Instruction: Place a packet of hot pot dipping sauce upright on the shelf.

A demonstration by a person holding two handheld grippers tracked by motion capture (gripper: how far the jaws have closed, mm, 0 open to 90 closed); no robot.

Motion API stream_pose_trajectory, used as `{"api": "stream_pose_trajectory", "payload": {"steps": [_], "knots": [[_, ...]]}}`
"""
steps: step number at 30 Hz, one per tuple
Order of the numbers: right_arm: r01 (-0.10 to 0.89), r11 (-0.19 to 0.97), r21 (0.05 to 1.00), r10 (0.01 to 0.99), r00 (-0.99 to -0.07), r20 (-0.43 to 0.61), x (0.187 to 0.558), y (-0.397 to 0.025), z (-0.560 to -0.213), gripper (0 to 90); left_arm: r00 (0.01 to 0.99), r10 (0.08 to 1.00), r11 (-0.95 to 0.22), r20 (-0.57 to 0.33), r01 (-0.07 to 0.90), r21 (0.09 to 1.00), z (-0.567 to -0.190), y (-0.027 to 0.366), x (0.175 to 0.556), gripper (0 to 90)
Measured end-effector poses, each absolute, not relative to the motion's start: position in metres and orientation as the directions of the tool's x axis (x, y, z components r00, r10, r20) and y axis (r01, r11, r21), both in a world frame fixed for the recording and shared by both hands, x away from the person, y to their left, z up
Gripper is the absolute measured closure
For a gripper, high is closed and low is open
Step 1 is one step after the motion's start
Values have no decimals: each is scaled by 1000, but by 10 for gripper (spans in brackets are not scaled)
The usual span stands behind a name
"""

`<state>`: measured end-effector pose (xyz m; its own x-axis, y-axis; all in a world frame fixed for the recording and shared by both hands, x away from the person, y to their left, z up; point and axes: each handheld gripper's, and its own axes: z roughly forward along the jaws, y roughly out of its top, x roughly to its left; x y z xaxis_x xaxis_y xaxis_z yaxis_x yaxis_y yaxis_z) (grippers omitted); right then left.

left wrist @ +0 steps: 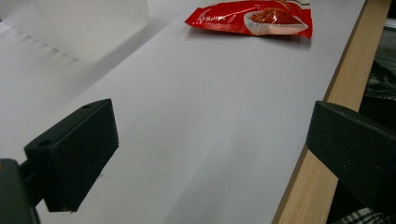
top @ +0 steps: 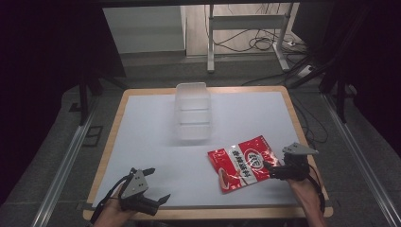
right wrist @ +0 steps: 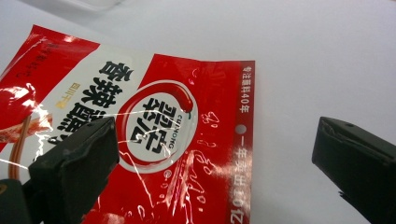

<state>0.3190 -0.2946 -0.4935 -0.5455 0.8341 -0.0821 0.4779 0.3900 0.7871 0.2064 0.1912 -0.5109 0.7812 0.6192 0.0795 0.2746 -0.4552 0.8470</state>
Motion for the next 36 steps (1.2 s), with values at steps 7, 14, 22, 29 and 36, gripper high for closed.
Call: {"api": "stream_pose_trajectory", "payload": {"steps": [7, 14, 22, 29, 36], "knots": [[496, 396, 773, 823, -566, -58, 334, -289, -500, 17, 783, 617, -457, 82, 272, 847, -511, 191, 206, 23], [532, 420, 735, 812, -582, -43, 343, -287, -509, 15, 786, 613, -462, 86, 268, 845, -511, 191, 206, 24], [601, 413, 684, 812, -584, 23, 350, -287, -519, 6, 789, 607, -468, 92, 262, 844, -511, 190, 205, 25], [626, 418, 658, 814, -580, 36, 352, -286, -521, 82, 792, 603, -473, 97, 257, 842, -511, 190, 205, 25], [621, 405, 671, 795, -602, 78, 350, -280, -517, 225, 795, 597, -481, 102, 254, 839, -511, 189, 205, 26]]}}
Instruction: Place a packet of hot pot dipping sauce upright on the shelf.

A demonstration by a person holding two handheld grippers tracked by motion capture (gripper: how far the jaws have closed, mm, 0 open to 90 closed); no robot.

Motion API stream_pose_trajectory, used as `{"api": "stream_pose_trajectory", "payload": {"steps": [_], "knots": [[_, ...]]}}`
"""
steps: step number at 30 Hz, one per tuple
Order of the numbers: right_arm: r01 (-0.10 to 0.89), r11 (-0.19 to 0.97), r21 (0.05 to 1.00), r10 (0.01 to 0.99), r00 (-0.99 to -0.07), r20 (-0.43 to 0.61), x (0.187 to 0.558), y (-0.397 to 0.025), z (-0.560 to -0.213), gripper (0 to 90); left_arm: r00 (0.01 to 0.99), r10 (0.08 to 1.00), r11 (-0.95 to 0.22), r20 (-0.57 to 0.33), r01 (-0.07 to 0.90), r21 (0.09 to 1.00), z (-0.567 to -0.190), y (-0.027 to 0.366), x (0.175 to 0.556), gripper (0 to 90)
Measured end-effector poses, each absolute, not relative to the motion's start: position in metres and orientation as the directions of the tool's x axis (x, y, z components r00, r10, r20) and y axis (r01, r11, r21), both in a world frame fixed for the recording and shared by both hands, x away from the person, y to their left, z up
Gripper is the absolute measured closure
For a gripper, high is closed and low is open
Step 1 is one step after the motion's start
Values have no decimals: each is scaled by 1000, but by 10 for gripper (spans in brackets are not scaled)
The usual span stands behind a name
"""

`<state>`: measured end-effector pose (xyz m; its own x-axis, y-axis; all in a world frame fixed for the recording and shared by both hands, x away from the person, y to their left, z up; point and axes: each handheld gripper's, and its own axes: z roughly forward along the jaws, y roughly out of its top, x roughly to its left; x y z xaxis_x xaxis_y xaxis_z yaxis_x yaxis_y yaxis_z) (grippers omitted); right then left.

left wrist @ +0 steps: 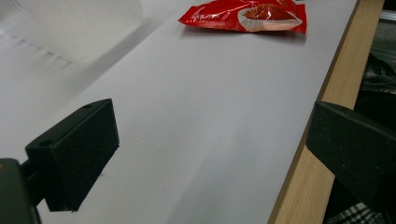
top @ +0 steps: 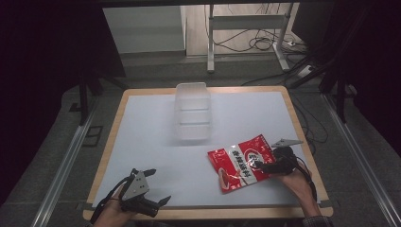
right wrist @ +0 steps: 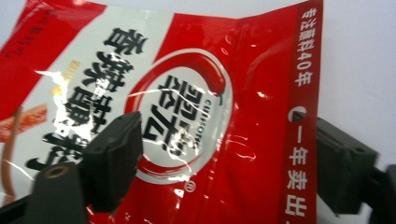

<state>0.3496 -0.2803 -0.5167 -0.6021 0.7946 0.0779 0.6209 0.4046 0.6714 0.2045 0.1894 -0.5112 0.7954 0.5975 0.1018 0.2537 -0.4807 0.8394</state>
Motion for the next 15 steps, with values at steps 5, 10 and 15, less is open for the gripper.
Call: {"api": "stream_pose_trajectory", "payload": {"steps": [5, 10, 15], "knots": [[602, 405, 688, 786, -614, 74, 346, -274, -511, 368, 796, 597, -482, 103, 253, 839, -511, 189, 204, 26], [622, 416, 663, 783, -616, 88, 345, -270, -513, 473, 796, 596, -484, 105, 251, 838, -511, 189, 204, 26], [620, 456, 638, 753, -651, 95, 344, -263, -514, 577, 797, 594, -486, 107, 250, 837, -511, 189, 204, 26]]}}
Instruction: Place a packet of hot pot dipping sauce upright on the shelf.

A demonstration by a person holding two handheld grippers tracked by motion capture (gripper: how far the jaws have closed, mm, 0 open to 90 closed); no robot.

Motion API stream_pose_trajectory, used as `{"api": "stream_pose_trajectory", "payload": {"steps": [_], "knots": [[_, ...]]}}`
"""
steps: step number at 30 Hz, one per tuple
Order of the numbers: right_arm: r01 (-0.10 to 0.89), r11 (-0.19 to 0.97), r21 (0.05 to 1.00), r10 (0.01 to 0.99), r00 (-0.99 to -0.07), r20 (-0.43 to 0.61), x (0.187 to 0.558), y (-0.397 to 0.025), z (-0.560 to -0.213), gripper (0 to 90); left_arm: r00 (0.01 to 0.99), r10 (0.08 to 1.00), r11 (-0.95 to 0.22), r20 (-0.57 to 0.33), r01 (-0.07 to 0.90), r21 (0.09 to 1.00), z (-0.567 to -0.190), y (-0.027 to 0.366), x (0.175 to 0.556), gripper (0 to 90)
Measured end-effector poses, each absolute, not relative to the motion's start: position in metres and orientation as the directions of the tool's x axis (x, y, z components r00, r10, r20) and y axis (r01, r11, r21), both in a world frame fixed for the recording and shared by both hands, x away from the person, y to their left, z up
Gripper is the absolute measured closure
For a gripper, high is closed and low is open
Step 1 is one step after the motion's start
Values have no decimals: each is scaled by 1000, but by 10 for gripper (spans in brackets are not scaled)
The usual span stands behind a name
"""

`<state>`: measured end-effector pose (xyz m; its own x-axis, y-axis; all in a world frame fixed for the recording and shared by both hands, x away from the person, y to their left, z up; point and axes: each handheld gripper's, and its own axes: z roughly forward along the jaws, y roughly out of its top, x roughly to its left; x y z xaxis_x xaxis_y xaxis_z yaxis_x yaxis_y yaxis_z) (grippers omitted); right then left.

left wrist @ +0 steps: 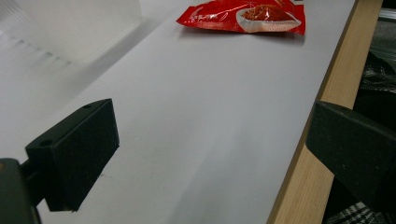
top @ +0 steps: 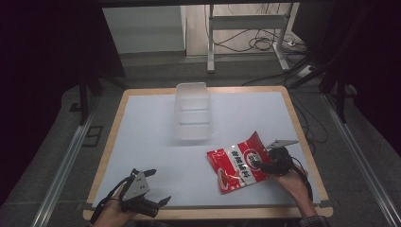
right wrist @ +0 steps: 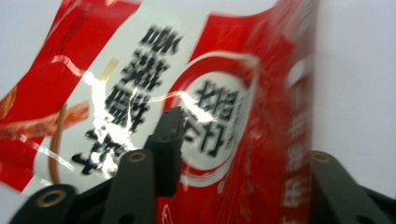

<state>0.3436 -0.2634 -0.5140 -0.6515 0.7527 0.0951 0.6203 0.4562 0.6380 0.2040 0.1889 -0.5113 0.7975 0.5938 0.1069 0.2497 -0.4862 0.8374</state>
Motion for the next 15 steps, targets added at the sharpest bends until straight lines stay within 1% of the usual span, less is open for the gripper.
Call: {"api": "stream_pose_trajectory", "payload": {"steps": [1, 2, 3, 4, 5, 6, 7, 8, 9, 11, 15], "knots": [[605, 477, 637, 753, -656, 59, 342, -260, -514, 608, 797, 594, -486, 107, 250, 837, -511, 189, 204, 26], [605, 477, 637, 753, -656, 59, 342, -260, -514, 608, 798, 594, -486, 106, 250, 838, -511, 189, 204, 26], [591, 504, 630, 747, -664, 25, 341, -257, -513, 663, 798, 594, -486, 107, 250, 837, -511, 189, 204, 26], [574, 517, 635, 746, -666, -4, 339, -255, -510, 755, 798, 594, -486, 106, 250, 838, -511, 189, 204, 26], [574, 517, 635, 746, -666, -4, 339, -255, -510, 755, 798, 594, -486, 106, 250, 838, -511, 189, 204, 26], [564, 523, 639, 746, -666, -23, 337, -254, -508, 827, 798, 594, -486, 106, 250, 838, -511, 189, 204, 26], [564, 523, 639, 746, -666, -23, 337, -254, -508, 827, 798, 594, -486, 106, 250, 838, -511, 189, 204, 26], [564, 517, 643, 747, -665, -17, 337, -253, -507, 862, 797, 594, -485, 106, 250, 838, -511, 189, 204, 26], [559, 515, 650, 746, -666, -20, 335, -251, -504, 872, 797, 594, -485, 106, 251, 838, -511, 189, 204, 26], [534, 529, 659, 744, -666, -58, 332, -246, -499, 874, 797, 595, -484, 105, 251, 838, -511, 189, 204, 26], [517, 524, 677, 746, -662, -72, 328, -242, -492, 874, 796, 596, -484, 105, 251, 838, -511, 189, 204, 26]]}}
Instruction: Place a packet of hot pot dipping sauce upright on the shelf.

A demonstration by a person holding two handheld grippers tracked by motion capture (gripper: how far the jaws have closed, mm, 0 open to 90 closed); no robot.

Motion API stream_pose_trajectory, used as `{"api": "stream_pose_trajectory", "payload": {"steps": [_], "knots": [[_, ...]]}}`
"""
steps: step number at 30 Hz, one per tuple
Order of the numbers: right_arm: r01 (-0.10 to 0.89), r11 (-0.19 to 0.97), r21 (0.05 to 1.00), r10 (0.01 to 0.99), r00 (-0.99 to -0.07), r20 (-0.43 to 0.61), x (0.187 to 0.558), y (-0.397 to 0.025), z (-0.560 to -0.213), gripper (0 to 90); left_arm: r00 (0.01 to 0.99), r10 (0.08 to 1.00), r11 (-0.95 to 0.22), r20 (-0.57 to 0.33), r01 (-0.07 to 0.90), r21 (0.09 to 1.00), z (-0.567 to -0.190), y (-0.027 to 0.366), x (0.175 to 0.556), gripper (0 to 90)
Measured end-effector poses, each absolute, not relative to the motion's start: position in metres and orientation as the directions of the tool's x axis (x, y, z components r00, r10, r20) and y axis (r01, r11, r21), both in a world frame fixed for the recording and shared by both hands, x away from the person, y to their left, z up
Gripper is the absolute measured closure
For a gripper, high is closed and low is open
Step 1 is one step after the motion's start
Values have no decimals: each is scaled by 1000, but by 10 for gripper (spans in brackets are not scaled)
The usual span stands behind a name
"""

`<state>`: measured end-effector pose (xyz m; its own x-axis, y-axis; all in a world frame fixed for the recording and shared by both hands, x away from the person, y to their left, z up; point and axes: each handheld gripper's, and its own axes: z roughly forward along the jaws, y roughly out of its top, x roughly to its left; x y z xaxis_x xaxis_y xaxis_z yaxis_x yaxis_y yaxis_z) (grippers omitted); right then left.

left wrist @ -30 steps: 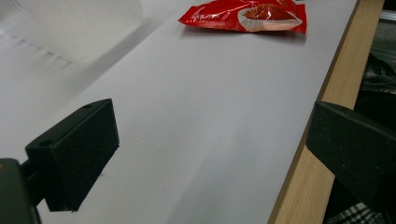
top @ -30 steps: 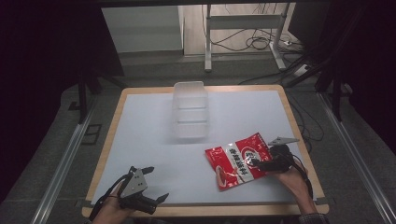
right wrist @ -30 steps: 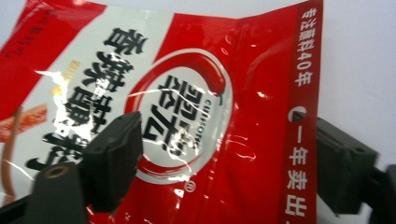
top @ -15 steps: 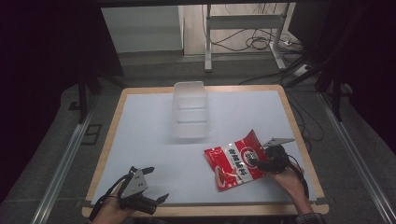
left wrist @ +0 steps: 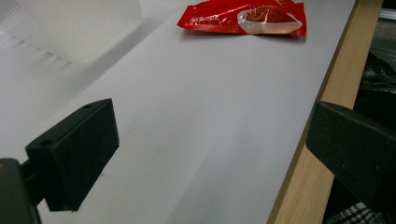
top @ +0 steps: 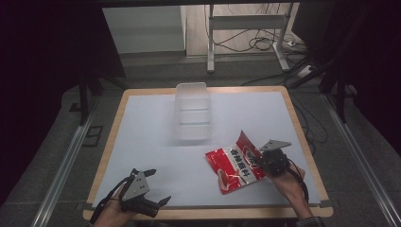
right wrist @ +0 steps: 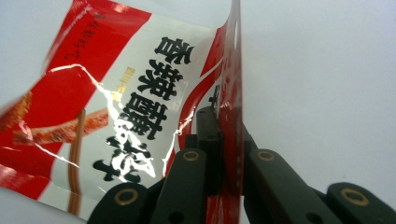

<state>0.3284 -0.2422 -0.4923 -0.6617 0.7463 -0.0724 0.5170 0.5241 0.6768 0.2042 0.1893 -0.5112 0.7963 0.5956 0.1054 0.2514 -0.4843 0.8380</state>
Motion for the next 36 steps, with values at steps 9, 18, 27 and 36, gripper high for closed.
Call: {"api": "stream_pose_trajectory", "payload": {"steps": [9, 18, 27, 36], "knots": [[510, 448, 734, 756, -655, -7, 327, -246, -478, 873, 792, 602, -480, 103, 256, 839, -511, 189, 205, 26], [489, 410, 770, 729, -683, 46, 330, -241, -455, 873, 789, 606, -478, 101, 260, 839, -511, 190, 205, 26], [462, 419, 782, 716, -698, 29, 332, -234, -440, 872, 787, 609, -474, 97, 262, 841, -511, 190, 205, 26], [435, 417, 798, 714, -700, 9, 334, -232, -420, 872, 787, 610, -472, 96, 263, 841, -511, 190, 205, 26]]}}
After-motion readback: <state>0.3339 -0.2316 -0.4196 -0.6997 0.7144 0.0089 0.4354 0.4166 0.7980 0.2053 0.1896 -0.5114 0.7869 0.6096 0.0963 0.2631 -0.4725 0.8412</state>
